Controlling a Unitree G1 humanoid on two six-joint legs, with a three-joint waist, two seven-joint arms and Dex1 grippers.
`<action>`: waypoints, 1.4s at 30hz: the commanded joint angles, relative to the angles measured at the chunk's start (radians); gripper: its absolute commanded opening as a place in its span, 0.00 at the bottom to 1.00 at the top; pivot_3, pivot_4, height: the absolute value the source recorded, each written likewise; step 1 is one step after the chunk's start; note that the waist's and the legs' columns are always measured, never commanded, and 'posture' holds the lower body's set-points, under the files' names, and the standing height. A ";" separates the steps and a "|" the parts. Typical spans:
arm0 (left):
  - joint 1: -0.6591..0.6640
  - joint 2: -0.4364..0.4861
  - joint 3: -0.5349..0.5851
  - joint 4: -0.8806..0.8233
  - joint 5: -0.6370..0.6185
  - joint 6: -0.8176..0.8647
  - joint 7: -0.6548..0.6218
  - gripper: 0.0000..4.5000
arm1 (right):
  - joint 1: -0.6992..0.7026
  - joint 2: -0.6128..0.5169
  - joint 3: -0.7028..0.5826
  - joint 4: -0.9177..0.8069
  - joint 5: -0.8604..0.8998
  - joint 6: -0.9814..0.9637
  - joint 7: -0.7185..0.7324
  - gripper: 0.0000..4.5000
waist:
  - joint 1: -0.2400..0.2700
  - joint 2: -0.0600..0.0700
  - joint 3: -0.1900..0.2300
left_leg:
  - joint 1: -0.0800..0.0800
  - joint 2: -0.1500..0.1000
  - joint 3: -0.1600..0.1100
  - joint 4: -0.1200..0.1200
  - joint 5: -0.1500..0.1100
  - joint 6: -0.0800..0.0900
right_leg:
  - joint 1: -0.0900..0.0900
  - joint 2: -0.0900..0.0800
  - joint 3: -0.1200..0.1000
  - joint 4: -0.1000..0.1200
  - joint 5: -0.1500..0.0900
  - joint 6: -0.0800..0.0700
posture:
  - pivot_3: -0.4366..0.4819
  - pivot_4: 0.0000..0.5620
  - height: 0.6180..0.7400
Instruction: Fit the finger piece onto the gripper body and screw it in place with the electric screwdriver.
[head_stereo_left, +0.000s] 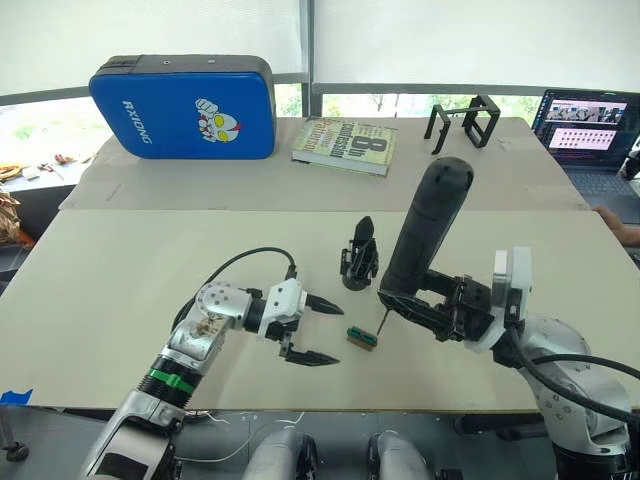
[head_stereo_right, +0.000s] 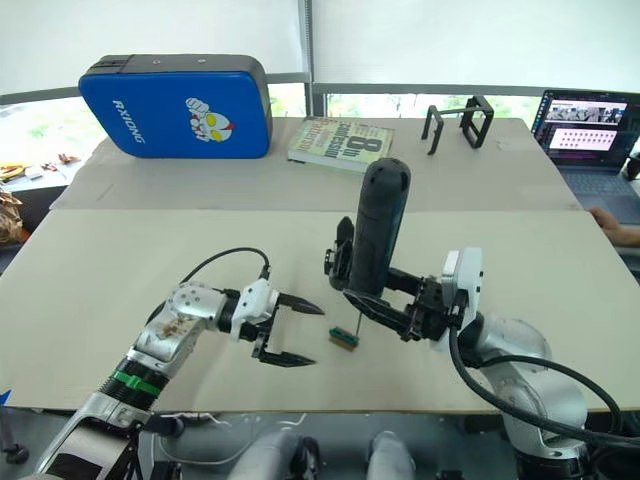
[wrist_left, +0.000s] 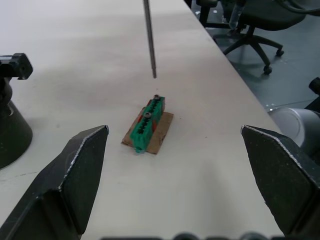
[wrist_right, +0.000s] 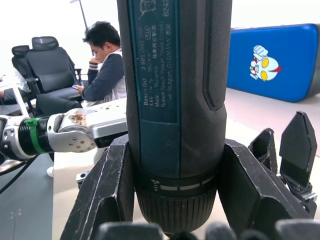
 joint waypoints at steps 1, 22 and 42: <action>-0.022 -0.007 0.008 -0.011 0.006 -0.026 0.005 1.00 | -0.013 -0.003 -0.002 -0.023 0.016 -0.047 0.003 0.43 | 0.001 0.000 0.000 | 0.000 0.000 0.000 0.000 0.000 0.000 | 0.000 0.000 0.000 0.000 0.000 0.000 | 0.48 0.27 1.00; -0.038 -0.029 -0.006 0.008 0.023 -0.004 0.001 1.00 | -0.005 -0.023 0.021 0.008 -0.008 -0.087 0.022 0.43 | 0.001 0.000 0.000 | 0.000 0.000 0.000 0.000 0.000 0.001 | 0.000 -0.001 0.000 0.000 0.000 0.000 | 0.48 0.27 1.00; -0.049 -0.042 -0.006 0.015 0.042 -0.006 0.012 1.00 | -0.019 -0.023 0.026 0.015 0.004 -0.088 0.016 0.43 | 0.001 0.000 0.000 | 0.000 0.001 0.000 0.000 0.000 0.001 | 0.000 -0.001 0.000 0.000 0.000 0.000 | 0.48 0.27 1.00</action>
